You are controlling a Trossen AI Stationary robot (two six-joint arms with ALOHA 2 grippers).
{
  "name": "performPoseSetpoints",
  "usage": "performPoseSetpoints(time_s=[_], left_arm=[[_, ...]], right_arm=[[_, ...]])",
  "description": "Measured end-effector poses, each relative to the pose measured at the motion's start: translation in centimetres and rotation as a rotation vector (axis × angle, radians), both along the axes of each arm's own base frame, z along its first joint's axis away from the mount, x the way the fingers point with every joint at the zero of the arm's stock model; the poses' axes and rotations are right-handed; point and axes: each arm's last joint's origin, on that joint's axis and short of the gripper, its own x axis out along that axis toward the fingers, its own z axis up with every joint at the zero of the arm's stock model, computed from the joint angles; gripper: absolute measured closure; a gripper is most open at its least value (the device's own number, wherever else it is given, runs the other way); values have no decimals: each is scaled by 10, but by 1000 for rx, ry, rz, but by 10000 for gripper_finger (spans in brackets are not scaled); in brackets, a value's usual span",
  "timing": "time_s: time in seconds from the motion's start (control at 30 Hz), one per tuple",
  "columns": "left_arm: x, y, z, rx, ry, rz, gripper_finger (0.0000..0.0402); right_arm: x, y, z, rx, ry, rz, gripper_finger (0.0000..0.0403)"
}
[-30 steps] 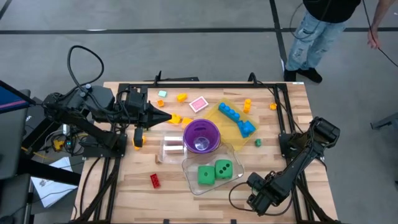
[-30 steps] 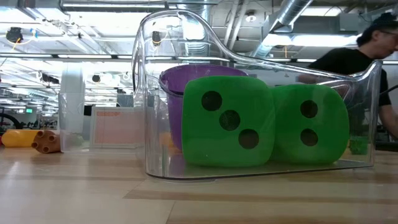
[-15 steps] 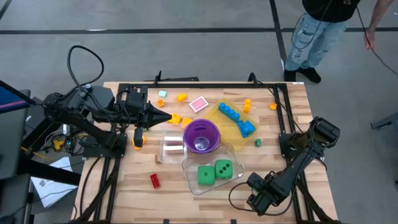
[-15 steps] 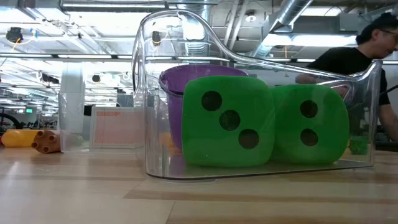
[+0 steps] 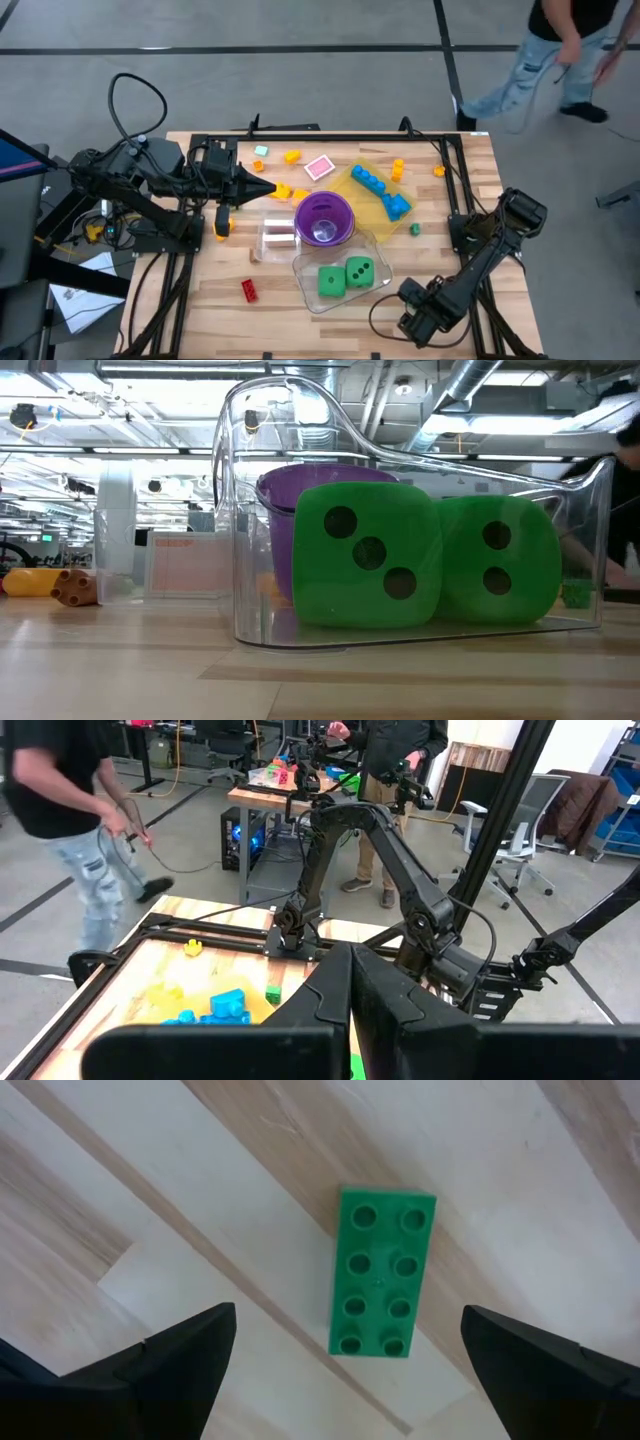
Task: Pick & Place Toys
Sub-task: Put the small light blue game piece into the yellow bin
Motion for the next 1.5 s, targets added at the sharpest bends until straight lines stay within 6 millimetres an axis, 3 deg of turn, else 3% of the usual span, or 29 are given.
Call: performPoseSetpoints(time_s=[0.17,0.37,0.67,0.97,1.23,1.37,1.5], left_arm=[[0,0,0,0,0,0,402],[1,2,0,5,-1,33,402],[3,13,3,-3,-30,94,402],[5,25,2,17,-16,150,402],[7,68,0,207,47,314,402],[6,108,-1,276,79,393,402],[6,154,-7,228,100,429,402]], right_arm=[[-6,2,2,-7,2,-21,23],[-21,-4,19,-19,-52,-41,23],[-53,-55,38,-22,-191,-76,23],[-70,-115,67,-46,-451,-202,23],[-80,-166,90,-120,-602,-394,24],[-85,-186,98,-126,-654,-508,23],[-91,-202,105,-159,-723,-601,23]])
